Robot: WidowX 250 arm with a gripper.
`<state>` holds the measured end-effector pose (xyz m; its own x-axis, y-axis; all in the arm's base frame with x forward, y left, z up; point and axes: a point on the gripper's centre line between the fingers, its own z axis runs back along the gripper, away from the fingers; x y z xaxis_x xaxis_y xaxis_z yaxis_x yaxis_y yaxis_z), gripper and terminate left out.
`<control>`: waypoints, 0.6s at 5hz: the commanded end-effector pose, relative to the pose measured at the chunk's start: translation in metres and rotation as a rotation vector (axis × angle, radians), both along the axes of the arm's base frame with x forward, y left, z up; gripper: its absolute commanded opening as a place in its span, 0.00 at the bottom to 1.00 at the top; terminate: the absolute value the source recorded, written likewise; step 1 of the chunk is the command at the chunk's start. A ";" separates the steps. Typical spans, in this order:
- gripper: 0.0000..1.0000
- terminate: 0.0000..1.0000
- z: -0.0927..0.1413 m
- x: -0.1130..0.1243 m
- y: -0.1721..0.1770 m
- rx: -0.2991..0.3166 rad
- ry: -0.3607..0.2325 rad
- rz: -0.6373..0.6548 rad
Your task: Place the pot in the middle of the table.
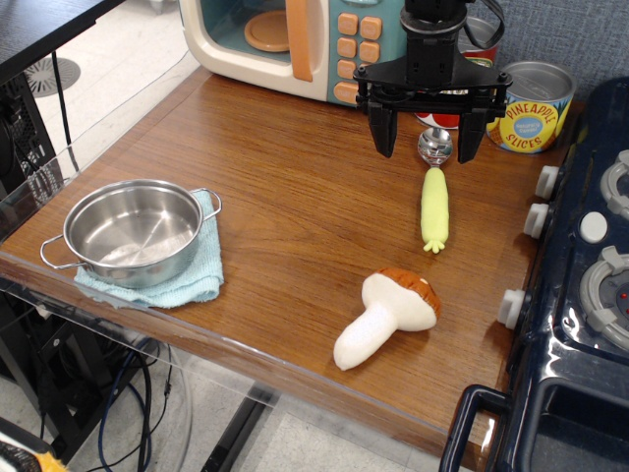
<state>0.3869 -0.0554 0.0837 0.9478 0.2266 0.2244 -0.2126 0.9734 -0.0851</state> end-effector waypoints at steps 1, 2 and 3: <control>1.00 0.00 0.000 0.000 0.000 0.000 0.000 0.000; 1.00 0.00 0.000 -0.028 0.035 0.061 0.020 0.006; 1.00 0.00 0.003 -0.051 0.065 0.108 0.024 0.015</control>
<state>0.3302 0.0115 0.0679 0.9598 0.2221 0.1714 -0.2311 0.9723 0.0342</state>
